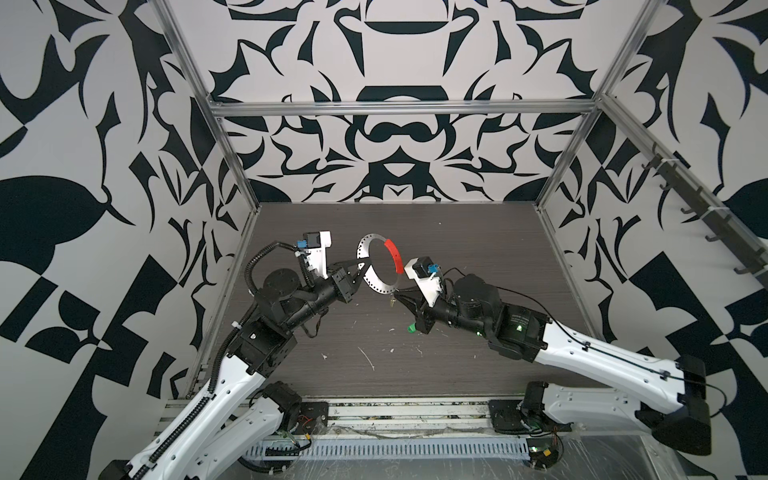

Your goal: Remove the keys from the keyring

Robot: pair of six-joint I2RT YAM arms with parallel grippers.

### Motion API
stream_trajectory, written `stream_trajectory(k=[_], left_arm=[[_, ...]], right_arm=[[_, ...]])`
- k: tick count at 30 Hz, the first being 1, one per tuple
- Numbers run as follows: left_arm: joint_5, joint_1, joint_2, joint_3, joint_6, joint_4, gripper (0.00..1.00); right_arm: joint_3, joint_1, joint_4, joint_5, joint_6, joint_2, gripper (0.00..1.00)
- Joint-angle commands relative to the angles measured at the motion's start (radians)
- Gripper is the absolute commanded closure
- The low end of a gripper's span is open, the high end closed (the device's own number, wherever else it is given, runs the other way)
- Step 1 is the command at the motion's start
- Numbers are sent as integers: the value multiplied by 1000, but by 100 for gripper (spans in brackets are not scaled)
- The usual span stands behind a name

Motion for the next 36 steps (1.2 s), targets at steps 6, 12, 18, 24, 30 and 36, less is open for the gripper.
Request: stream_trajectory(k=[6, 12, 18, 24, 30, 36], left_arm=[[-32, 1, -20, -1, -23, 13, 86], [-49, 1, -32, -7, -30, -3, 85], [-30, 1, -14, 23, -13, -25, 92], [-36, 1, -13, 46, 16, -74, 100], [-61, 1, -16, 65, 31, -125, 100], [-91, 0, -40, 64, 44, -146, 100]], right_arm=[[39, 5, 6, 33, -37, -52, 100], [74, 5, -37, 16, -64, -39, 100], [132, 6, -92, 8, -92, 2, 100], [179, 9, -140, 11, -117, 38, 100], [179, 14, -139, 34, -134, 27, 100], [178, 13, -158, 50, -137, 11, 100]])
